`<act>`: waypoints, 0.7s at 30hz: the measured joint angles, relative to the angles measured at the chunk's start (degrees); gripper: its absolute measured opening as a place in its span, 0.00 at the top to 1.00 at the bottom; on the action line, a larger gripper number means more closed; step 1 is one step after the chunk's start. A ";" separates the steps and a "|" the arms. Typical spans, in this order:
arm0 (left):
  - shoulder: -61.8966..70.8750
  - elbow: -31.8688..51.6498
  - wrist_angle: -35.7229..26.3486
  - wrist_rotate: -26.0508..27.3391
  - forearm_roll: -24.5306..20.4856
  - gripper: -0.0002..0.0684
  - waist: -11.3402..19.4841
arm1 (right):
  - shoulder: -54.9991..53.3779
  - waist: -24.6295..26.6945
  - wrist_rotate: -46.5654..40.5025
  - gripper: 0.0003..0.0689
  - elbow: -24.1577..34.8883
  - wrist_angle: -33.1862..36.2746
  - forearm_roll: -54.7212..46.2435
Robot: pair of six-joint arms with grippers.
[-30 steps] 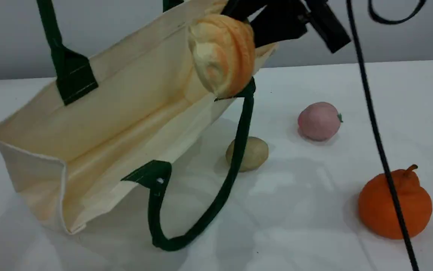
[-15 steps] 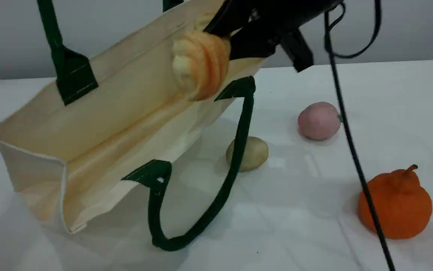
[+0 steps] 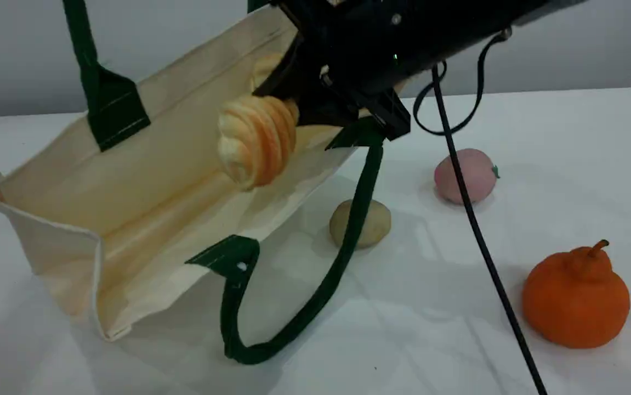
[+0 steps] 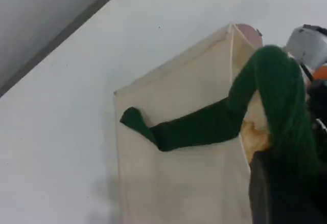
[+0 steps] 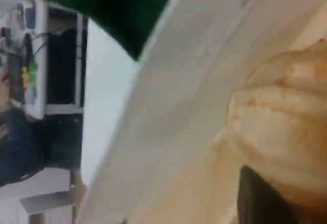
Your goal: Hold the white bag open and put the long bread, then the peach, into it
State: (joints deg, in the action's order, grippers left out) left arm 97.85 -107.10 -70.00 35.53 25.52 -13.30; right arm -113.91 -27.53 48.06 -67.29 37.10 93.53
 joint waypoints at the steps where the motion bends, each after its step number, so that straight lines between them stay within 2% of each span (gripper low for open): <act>1: 0.00 0.00 0.00 0.00 0.00 0.87 0.00 | -0.01 0.00 0.06 0.73 0.00 0.12 0.29; 3: 0.00 0.00 0.00 0.00 0.00 0.87 0.00 | -0.01 0.00 0.06 0.64 0.00 0.18 1.38; 9: 0.00 0.00 0.00 0.00 0.00 0.87 0.00 | 0.04 0.00 0.78 0.28 0.00 0.60 6.77; 12: 0.00 0.00 0.00 0.00 0.00 0.87 0.00 | 0.04 0.11 2.53 0.17 0.00 2.41 6.67; 14: 0.00 0.00 0.00 0.00 0.00 0.87 0.00 | 0.10 0.11 3.93 0.14 0.00 3.10 6.51; 21: 0.00 0.00 0.05 0.00 0.00 0.87 0.00 | 1.22 2.08 7.42 0.16 -0.10 7.29 6.33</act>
State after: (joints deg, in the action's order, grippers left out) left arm 97.85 -107.10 -69.95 35.53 25.52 -13.30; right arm -112.69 -25.45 55.48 -67.39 44.39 99.86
